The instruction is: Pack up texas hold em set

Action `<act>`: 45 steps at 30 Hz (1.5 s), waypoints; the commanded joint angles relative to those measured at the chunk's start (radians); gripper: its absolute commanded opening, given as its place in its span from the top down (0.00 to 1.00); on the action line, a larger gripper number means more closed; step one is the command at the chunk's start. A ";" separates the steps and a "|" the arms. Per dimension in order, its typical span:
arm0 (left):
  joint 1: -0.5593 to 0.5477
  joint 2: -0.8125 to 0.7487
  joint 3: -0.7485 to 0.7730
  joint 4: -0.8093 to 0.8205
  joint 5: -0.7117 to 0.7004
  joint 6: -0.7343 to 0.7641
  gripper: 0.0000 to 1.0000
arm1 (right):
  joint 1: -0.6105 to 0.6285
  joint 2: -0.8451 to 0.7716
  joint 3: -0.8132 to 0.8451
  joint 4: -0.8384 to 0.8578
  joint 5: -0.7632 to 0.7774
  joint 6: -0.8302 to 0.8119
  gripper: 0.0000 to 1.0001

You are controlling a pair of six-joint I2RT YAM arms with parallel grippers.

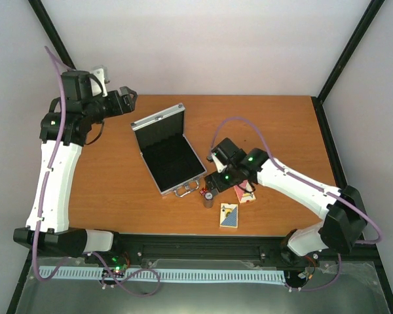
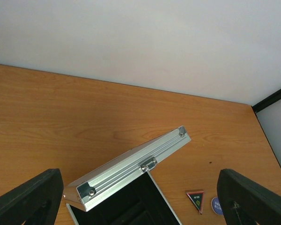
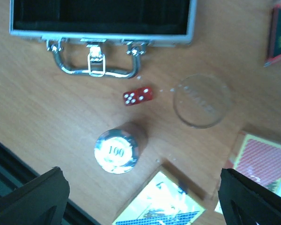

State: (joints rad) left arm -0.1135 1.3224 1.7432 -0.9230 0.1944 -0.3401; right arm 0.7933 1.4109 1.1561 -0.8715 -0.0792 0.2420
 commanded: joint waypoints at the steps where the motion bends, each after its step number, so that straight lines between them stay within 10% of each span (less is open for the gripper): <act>1: -0.002 -0.019 -0.020 -0.017 0.002 0.004 0.07 | 0.068 0.038 -0.017 0.015 -0.012 0.057 0.12; 45: -0.002 -0.091 -0.147 -0.014 -0.010 -0.030 0.07 | 0.149 0.308 0.038 -0.009 -0.024 0.090 0.47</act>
State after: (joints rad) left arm -0.1135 1.2480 1.5955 -0.9226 0.1871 -0.3626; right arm 0.9314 1.7054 1.1797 -0.8783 -0.0910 0.3416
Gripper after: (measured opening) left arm 0.932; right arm 0.533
